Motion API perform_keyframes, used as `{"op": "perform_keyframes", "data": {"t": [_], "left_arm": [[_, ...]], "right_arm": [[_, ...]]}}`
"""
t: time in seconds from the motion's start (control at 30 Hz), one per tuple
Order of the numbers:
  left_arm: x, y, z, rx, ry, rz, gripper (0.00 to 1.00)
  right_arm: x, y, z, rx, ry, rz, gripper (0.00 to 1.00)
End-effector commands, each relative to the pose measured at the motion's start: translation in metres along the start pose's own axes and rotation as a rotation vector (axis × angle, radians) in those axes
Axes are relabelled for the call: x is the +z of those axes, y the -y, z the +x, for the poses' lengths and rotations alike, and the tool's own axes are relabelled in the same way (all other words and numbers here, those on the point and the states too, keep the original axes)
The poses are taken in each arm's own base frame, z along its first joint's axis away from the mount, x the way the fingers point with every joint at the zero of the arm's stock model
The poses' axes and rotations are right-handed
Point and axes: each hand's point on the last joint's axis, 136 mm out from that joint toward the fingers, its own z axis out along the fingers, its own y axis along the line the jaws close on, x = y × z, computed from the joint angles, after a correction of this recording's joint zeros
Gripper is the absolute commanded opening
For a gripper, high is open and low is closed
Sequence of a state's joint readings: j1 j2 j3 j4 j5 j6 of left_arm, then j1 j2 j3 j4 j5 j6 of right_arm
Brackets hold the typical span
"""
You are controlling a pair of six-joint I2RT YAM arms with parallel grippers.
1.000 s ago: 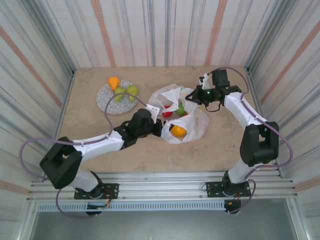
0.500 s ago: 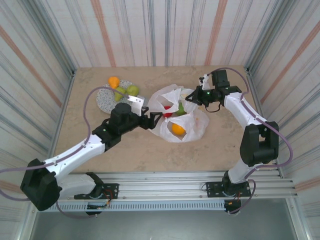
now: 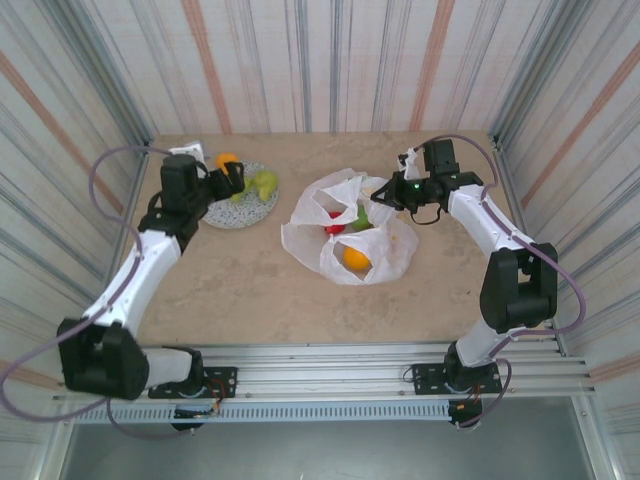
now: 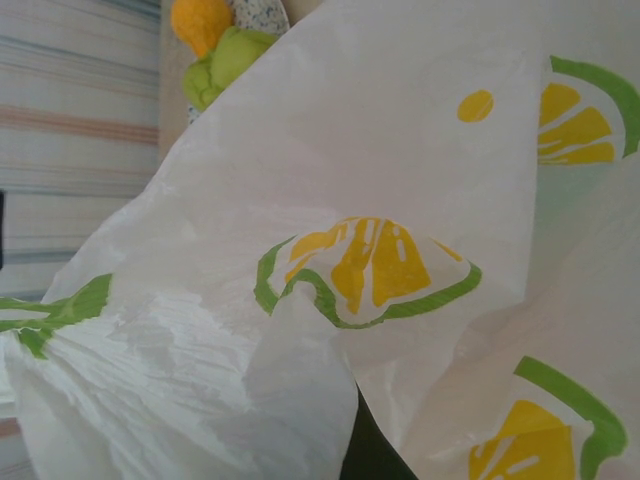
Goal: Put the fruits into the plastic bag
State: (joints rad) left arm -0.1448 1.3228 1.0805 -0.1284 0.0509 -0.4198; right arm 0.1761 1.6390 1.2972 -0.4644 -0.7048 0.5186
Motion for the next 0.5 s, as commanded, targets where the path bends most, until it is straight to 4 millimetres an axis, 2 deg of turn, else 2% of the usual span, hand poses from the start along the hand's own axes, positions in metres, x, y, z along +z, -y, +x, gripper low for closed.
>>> {"op": "perform_keyframes", "data": {"t": [0.0, 0.17, 0.27, 0.37, 0.47], "left_arm": [[0.034, -0.034, 0.017, -0.054, -0.127, -0.110, 0.98], [0.088, -0.067, 0.020, 0.000, -0.203, -0.228, 0.98], [0.120, -0.079, 0.024, 0.043, -0.261, -0.272, 0.98], [0.147, -0.094, 0.029, 0.091, -0.301, -0.327, 0.98], [0.165, -0.105, 0.027, 0.124, -0.321, -0.365, 0.98]], "right_arm": [[0.003, -0.002, 0.000, -0.015, -0.010, -0.011, 0.00], [0.006, -0.007, -0.002, -0.025, -0.018, -0.028, 0.00], [0.008, -0.009, 0.000, -0.028, -0.026, -0.033, 0.00], [0.008, -0.007, 0.001, -0.028, -0.026, -0.029, 0.00], [0.007, -0.007, 0.001, -0.030, -0.028, -0.027, 0.00]]}}
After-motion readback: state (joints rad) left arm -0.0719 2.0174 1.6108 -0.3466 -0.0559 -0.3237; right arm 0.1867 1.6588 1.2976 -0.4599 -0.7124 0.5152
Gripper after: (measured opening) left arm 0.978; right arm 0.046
